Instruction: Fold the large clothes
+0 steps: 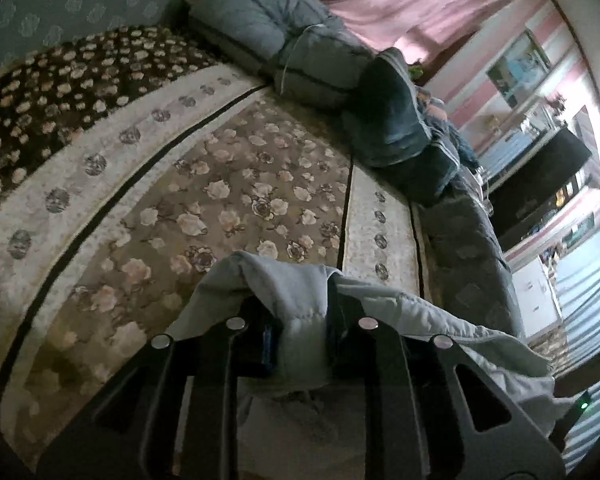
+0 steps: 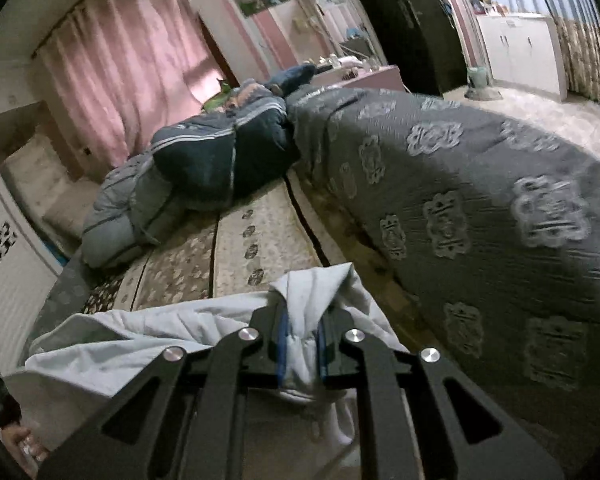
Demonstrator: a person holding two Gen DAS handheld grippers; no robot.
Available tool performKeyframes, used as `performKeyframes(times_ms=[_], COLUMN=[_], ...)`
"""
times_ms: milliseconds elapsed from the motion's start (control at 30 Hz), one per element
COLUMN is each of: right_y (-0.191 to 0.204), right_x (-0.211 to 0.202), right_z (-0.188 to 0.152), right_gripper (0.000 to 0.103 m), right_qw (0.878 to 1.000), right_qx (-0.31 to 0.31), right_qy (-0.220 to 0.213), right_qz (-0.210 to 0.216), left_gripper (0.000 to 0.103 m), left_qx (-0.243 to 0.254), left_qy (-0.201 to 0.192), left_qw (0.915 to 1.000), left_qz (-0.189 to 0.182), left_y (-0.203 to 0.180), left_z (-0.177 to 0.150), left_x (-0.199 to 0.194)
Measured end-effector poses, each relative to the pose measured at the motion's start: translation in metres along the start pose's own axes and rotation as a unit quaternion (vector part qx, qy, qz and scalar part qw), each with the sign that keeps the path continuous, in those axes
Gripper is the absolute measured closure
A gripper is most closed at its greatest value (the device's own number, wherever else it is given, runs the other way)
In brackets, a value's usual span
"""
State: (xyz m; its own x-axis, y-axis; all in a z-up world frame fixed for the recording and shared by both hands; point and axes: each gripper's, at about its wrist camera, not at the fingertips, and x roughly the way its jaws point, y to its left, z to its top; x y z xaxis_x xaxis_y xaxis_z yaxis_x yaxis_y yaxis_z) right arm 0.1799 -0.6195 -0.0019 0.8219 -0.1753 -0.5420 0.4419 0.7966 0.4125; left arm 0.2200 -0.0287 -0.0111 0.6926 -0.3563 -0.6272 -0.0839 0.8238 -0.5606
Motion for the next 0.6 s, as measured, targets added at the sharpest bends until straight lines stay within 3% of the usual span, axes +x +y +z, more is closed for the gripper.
performKeyframes(times_ms=[167,367,433,500,533,600], right_y=[0.006,0.018,0.02,0.02,0.018,0.012], right_x=[0.04,0.081,0.1,0.12,0.13,0.14], right_z=[0.001,0.008,0.007,0.001,-0.003,-0.009], right_gripper=[0.092,0.09,0.09,0.09,0.089,0.089], right_qw=[1.0,0.999,0.999,0.997,0.996,0.994], right_qx=[0.014,0.017,0.007,-0.007,-0.015,-0.023], right_qy=[0.006,0.015,0.038,0.065,0.08,0.095], right_qz=[-0.011,-0.023,-0.03,-0.035,-0.039,-0.042], left_gripper=[0.08,0.074,0.06,0.009,0.004,0.003], left_qx=[-0.023,-0.006,0.003,0.012,0.004,-0.011], left_qy=[0.01,0.012,0.004,-0.026,-0.04,-0.036], left_qw=[0.9995,0.9989,0.9978,0.9935,0.9915,0.991], left_qz=[0.022,0.046,0.067,0.111,0.124,0.129], left_y=[0.012,0.012,0.012,0.014,0.017,0.022], left_z=[0.007,0.018,0.019,0.017,0.017,0.017], left_x=[0.052,0.099,0.114,0.115,0.117,0.122])
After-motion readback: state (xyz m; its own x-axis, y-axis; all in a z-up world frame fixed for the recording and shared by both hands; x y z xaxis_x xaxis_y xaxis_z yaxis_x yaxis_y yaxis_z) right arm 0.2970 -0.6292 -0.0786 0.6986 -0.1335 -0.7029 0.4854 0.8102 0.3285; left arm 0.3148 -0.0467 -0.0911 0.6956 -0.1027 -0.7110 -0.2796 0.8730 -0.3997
